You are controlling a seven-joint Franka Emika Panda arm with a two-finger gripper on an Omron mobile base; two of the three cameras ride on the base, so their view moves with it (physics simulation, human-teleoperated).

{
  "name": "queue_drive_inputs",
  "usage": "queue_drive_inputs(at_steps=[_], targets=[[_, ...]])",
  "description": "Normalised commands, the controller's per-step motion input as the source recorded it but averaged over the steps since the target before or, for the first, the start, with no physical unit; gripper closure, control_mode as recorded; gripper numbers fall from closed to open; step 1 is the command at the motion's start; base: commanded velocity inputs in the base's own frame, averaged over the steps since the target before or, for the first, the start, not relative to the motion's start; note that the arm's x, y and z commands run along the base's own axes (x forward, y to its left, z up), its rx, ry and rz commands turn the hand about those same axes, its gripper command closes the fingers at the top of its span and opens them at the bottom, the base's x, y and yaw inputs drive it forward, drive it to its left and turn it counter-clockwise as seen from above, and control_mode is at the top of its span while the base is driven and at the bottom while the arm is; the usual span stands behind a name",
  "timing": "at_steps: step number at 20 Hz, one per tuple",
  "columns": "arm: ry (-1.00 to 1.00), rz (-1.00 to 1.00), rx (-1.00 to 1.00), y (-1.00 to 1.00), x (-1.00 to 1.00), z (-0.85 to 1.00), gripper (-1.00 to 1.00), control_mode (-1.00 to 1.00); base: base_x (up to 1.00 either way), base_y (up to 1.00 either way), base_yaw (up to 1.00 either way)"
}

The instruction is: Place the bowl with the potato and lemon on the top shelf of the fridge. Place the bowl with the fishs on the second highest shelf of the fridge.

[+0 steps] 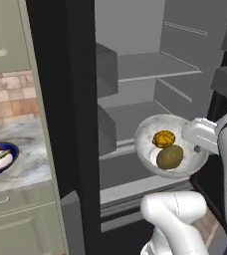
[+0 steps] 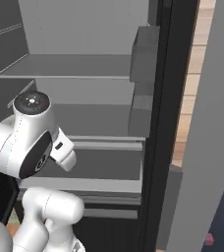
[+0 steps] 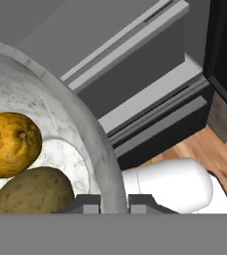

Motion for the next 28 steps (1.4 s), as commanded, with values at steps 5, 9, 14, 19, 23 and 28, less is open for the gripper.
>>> queue_drive_inputs(at_steps=[5, 9, 14, 19, 23, 28], targets=[[0.00, 0.00, 0.00, 0.00, 0.00, 0.00, 1.00, 1.00, 0.58, 0.00, 0.06], [-0.03, 0.00, 0.01, 0.00, 0.04, 0.12, 1.00, -1.00, 0.24, 0.00, 0.01], [-0.27, -0.03, 0.06, -0.01, 0.01, 0.95, 1.00, -1.00, 0.00, 0.00, 0.00], [-0.24, -0.11, 0.10, -0.01, 0.33, 1.00, 1.00, -1.00, 0.00, 0.00, 0.00], [-0.15, -0.20, 0.07, 0.03, 0.91, 0.96, 1.00, -1.00, 0.00, 0.00, 0.00], [-0.02, -0.19, 0.02, 0.14, 1.00, 0.18, 1.00, -1.00, 0.00, 0.00, 0.00]])
